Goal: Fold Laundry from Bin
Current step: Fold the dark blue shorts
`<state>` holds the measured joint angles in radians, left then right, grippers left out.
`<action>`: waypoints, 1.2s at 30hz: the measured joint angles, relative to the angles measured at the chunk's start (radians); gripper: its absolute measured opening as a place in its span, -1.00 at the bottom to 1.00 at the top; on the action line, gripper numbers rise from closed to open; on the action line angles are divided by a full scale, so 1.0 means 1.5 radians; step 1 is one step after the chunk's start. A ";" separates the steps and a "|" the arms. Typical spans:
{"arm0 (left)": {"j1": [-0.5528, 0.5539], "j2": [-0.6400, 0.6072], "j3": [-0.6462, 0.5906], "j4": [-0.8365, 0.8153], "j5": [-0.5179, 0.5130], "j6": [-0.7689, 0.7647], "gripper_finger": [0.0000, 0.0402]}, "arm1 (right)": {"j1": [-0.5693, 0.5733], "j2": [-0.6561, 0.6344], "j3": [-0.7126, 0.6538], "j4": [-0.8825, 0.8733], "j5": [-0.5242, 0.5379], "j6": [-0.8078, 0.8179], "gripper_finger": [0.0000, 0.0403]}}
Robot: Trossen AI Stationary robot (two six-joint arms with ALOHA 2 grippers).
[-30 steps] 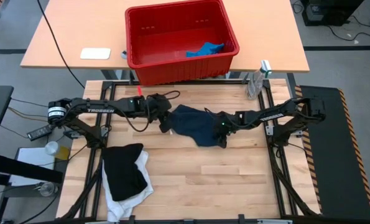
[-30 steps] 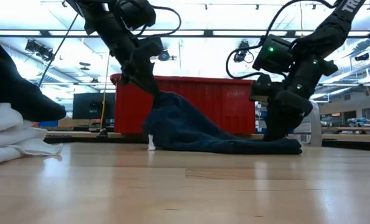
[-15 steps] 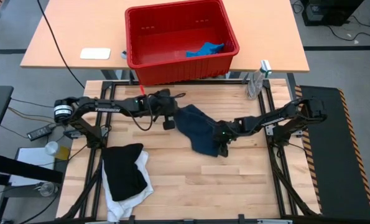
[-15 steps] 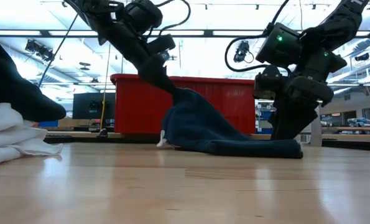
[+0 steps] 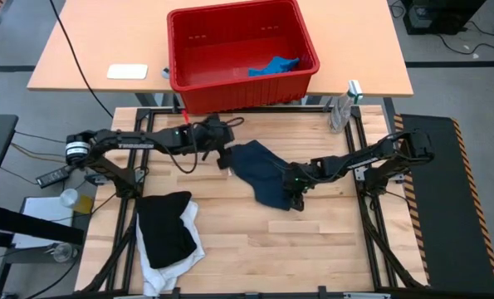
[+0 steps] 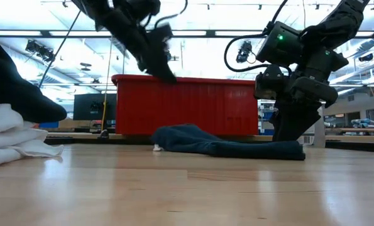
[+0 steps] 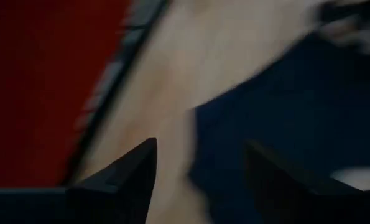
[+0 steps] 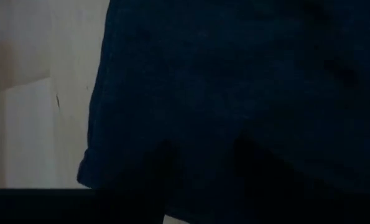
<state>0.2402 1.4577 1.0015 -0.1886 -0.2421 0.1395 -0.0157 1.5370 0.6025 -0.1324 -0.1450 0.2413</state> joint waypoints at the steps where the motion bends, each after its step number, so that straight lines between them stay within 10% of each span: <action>1: -0.003 -0.007 0.008 -0.018 0.053 -0.011 0.18 | 0.002 0.000 0.000 -0.003 -0.004 -0.003 -0.08; 6: -0.028 -0.010 0.010 -0.132 0.231 -0.068 0.08 | 0.028 -0.001 0.001 -0.036 -0.068 -0.040 -0.08; 17: -0.062 0.008 0.002 -0.118 0.272 -0.158 -0.09 | 0.048 -0.057 0.082 -0.203 -0.215 0.017 -0.09; 24: -0.092 0.038 0.003 -0.057 0.287 -0.205 -0.10 | -0.064 -0.114 0.146 -0.194 -0.071 0.104 -0.16; 36: -0.122 0.138 0.004 0.030 0.274 -0.271 -0.10 | -0.273 0.063 0.223 -0.104 -0.211 0.138 -0.06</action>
<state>0.0575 1.6653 1.0076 -0.1430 0.1691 -0.2664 -0.4260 1.6317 0.9377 -0.2886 -0.4609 0.4488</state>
